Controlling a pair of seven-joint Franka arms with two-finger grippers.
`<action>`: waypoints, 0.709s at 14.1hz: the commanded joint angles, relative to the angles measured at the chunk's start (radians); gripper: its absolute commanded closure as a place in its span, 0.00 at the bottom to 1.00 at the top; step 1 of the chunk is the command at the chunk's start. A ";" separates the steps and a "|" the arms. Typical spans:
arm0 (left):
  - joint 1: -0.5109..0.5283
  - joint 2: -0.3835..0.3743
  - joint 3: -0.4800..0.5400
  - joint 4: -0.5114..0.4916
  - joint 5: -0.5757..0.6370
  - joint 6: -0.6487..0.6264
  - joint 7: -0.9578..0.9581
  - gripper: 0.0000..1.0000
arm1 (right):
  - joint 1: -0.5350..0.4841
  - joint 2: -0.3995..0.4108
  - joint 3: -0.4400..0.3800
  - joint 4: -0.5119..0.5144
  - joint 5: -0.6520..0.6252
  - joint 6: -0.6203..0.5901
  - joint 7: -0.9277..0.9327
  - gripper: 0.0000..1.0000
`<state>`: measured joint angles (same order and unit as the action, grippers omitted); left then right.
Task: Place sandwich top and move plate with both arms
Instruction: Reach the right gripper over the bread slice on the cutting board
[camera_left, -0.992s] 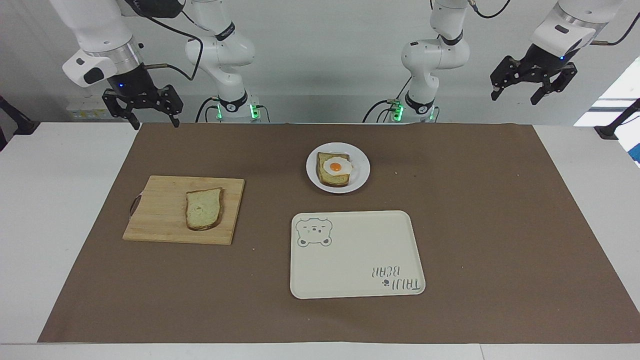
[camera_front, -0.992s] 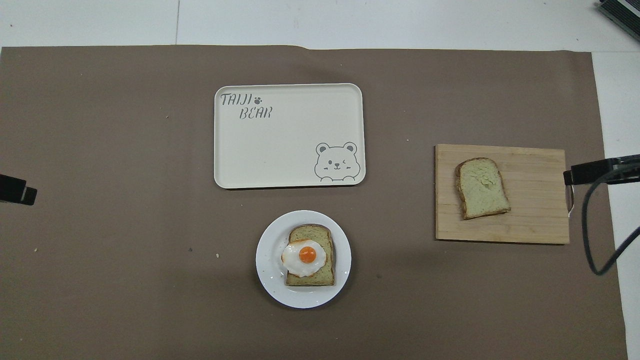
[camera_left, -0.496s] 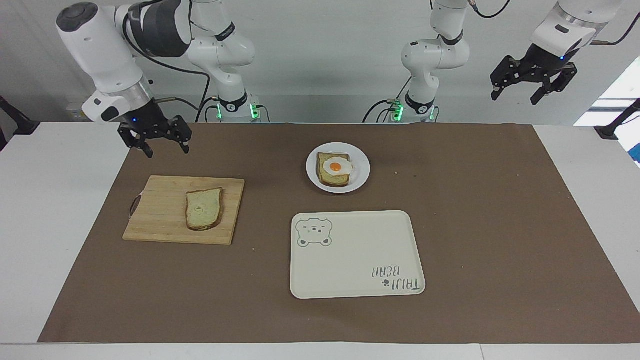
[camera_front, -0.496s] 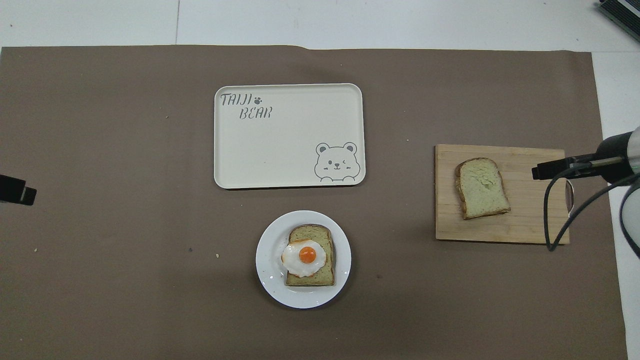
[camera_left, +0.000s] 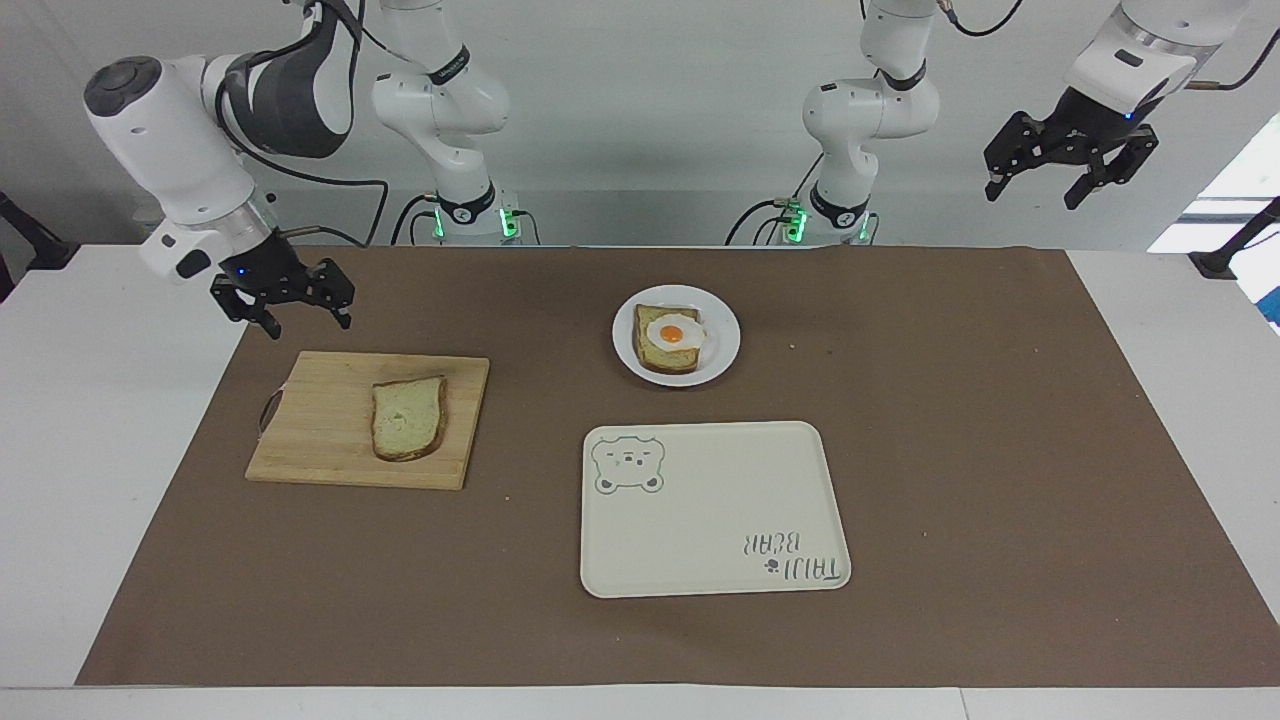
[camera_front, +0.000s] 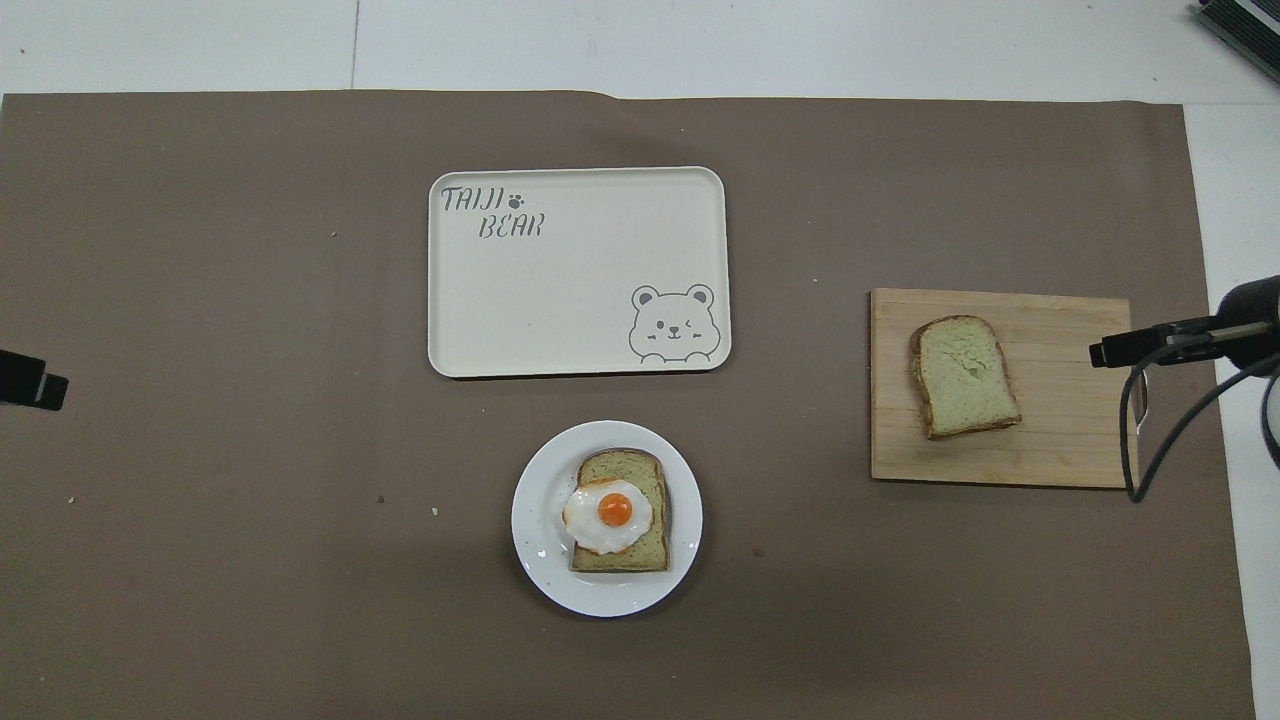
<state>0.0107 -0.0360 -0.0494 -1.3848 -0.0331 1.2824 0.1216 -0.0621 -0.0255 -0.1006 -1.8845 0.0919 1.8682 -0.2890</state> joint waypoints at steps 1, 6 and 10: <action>0.020 -0.024 -0.001 -0.028 -0.008 -0.003 0.006 0.00 | -0.019 0.038 0.009 -0.030 0.073 0.072 -0.036 0.00; 0.018 -0.024 -0.001 -0.026 -0.008 -0.003 0.006 0.00 | -0.031 0.099 0.007 -0.033 0.083 0.138 -0.065 0.00; 0.018 -0.024 -0.003 -0.028 -0.008 -0.003 0.006 0.00 | -0.028 0.145 0.009 -0.036 0.088 0.181 -0.064 0.00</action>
<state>0.0174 -0.0360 -0.0469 -1.3849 -0.0331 1.2823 0.1216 -0.0751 0.0964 -0.1008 -1.9122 0.1432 2.0216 -0.3130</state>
